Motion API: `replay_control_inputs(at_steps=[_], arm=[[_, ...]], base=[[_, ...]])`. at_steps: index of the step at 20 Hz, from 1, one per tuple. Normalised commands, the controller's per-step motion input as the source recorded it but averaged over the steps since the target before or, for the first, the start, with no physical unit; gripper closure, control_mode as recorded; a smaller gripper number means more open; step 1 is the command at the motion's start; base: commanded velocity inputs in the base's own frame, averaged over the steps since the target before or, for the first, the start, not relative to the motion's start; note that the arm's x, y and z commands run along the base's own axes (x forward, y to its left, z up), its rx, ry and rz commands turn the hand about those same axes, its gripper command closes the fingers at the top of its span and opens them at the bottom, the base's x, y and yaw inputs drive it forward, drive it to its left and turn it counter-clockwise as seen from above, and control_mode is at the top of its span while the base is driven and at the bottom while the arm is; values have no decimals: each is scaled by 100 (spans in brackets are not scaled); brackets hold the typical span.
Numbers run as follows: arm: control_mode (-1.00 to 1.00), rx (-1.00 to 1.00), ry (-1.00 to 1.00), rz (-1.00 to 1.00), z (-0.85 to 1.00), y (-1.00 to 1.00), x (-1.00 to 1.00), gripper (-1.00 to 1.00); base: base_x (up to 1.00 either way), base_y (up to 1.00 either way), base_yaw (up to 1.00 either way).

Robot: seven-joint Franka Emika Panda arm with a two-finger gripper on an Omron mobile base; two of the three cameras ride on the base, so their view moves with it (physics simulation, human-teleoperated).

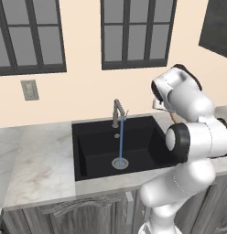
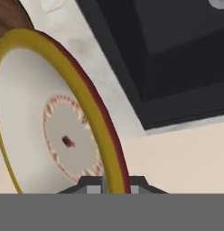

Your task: Rinse each bowl for a few seconds and place them down in the sink or on the counter.

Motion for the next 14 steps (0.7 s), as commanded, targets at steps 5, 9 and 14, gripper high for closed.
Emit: replay_control_inputs(at_steps=[5,9,14], arm=[[-100,12,2,0,52,15,-4,100],[-100,-1,9,9,69,3,-11,100],[-100,-18,25,15,50,2,-14,100]], base=[[0,0,0],[0,0,0],[0,0,0]])
